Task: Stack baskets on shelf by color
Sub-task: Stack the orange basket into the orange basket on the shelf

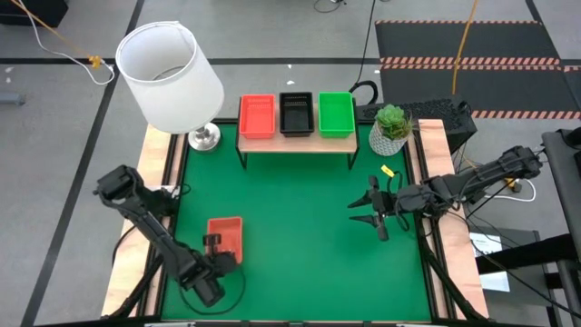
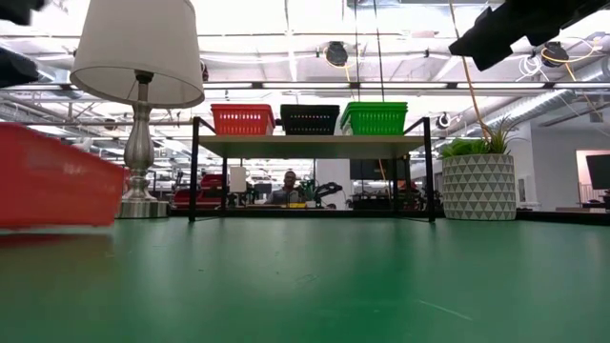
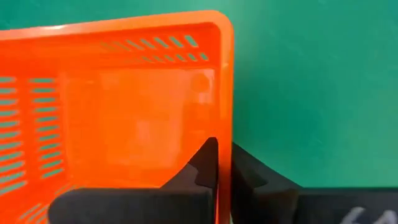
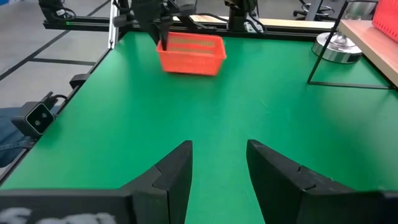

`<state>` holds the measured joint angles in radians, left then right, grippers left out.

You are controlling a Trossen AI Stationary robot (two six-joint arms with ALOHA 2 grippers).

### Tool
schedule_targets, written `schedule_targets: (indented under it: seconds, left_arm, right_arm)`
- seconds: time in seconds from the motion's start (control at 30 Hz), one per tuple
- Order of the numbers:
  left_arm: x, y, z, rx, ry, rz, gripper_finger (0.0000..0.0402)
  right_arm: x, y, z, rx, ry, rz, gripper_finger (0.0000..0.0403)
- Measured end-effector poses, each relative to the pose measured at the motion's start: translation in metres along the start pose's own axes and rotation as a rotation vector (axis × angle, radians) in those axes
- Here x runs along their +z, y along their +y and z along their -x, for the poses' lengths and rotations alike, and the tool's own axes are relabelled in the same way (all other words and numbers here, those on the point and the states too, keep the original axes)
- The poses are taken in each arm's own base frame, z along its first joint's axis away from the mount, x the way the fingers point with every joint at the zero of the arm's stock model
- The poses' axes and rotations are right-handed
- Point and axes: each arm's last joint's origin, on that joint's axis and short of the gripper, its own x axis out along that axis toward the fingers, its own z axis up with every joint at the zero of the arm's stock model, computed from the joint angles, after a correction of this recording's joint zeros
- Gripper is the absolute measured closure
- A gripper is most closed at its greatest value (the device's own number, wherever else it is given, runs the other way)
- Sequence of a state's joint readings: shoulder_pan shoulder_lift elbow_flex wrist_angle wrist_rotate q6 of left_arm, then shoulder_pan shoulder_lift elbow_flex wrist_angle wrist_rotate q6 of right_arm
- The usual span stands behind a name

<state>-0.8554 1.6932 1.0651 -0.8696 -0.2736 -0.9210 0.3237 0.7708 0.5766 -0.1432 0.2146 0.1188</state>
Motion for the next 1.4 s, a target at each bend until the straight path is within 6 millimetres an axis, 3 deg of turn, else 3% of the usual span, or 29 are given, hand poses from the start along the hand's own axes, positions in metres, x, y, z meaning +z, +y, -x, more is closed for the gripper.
schedule_targets:
  seconds: [0.3, 0.4, 0.57, 0.93, 1.13, 1.4]
  left_arm:
    - [0.004, 0.011, -0.010, 0.027, 0.019, 0.020, 0.0331]
    - [0.004, 0.011, -0.010, 0.027, 0.020, 0.008, 0.0342]
    - [0.005, 0.011, -0.009, 0.028, 0.022, -0.024, 0.0393]
    - [0.024, 0.023, 0.023, 0.149, 0.087, -0.152, 0.0394]
    - [0.059, 0.051, 0.059, 0.269, 0.071, -0.270, 0.0395]
    - [0.105, 0.130, 0.112, 0.368, -0.039, -0.355, 0.0394]
  right_arm:
    - [-0.001, 0.000, -0.001, 0.004, 0.008, 0.002, 0.0255]
    - [-0.001, 0.000, -0.001, 0.004, 0.008, 0.005, 0.0255]
    - [-0.001, 0.000, -0.001, 0.004, 0.008, 0.005, 0.0255]
    - [-0.001, 0.000, -0.002, -0.016, 0.009, 0.013, 0.0255]
    - [-0.002, 0.000, -0.007, -0.033, 0.021, 0.061, 0.0255]
    - [-0.005, 0.000, -0.014, -0.055, 0.053, 0.118, 0.0255]
